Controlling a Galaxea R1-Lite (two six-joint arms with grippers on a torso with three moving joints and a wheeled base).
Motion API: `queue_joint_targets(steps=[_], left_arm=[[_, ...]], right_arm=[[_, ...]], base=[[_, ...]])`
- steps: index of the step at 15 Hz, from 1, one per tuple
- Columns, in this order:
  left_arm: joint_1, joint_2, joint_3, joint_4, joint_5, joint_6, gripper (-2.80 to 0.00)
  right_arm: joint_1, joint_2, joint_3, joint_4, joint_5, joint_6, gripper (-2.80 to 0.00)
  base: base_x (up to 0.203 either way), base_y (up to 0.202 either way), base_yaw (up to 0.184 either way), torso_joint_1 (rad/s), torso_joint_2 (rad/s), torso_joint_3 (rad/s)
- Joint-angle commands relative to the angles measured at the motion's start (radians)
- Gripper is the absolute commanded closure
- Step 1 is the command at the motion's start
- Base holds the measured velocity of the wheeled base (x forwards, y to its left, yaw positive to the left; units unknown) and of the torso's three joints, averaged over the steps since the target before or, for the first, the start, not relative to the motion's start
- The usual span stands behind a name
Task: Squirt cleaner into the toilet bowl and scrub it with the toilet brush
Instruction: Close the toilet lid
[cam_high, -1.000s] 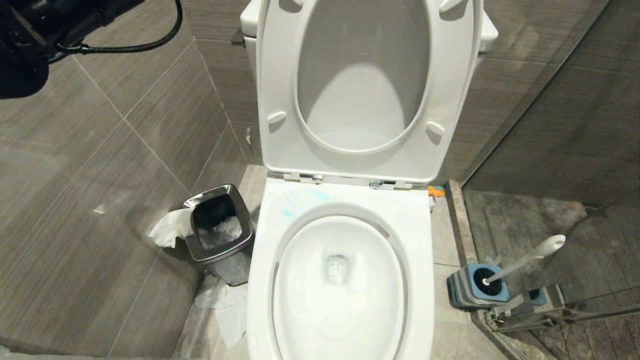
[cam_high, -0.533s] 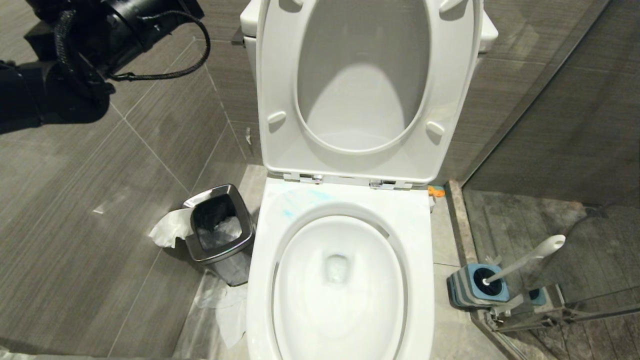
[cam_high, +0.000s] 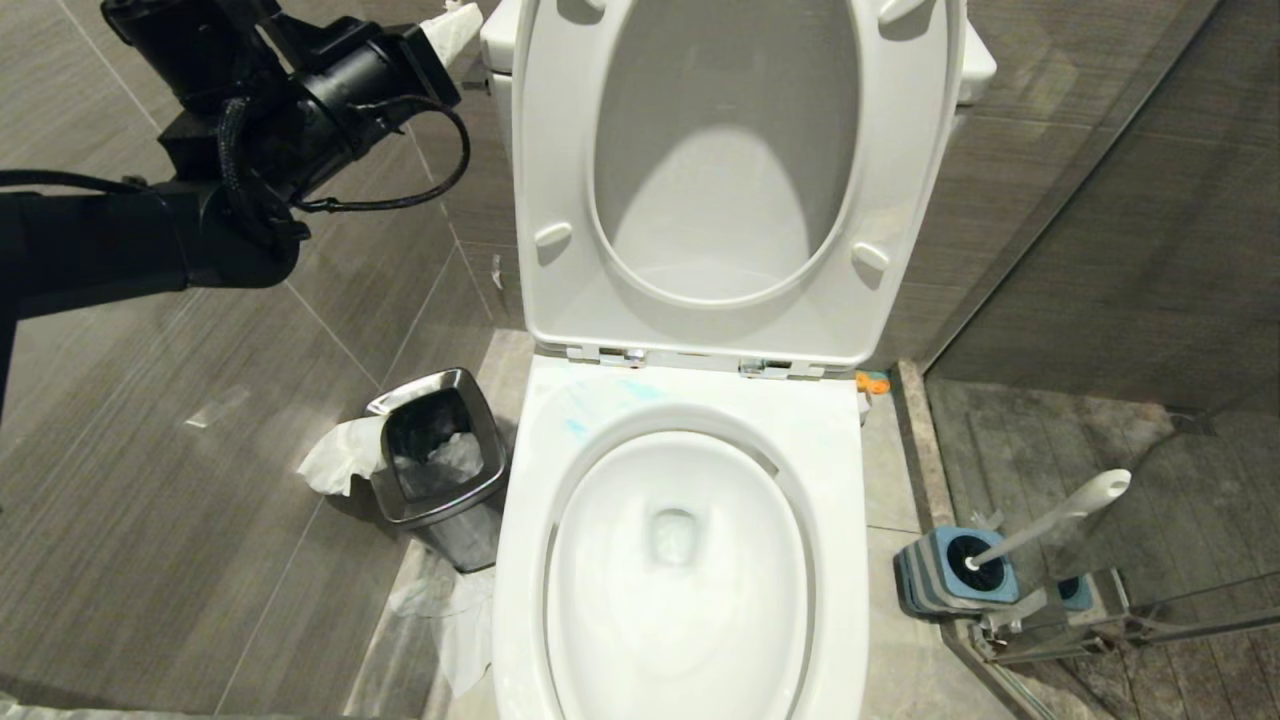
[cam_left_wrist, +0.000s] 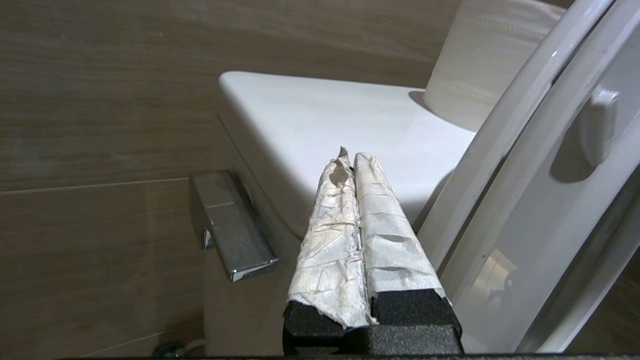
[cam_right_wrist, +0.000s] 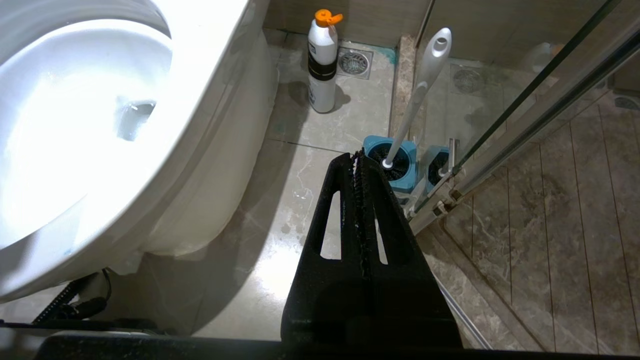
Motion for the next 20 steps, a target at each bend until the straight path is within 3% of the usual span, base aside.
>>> queue_joint_targets(steps=[1, 20], left_arm=[[-0.002, 0.014, -0.001, -0.004, -0.003, -0.001, 0.00], [-0.079, 0.023, 0.014, 0.021, -0.017, 0.002, 0.00]], right_arm=[[0.000, 0.001, 0.000, 0.000, 0.000, 0.000, 0.00], [0.000, 0.001, 0.000, 0.000, 0.000, 0.000, 0.00]], base=[[0.000, 0.000, 0.000, 0.000, 0.00, 0.000], [0.000, 0.000, 0.000, 0.000, 0.00, 0.000]])
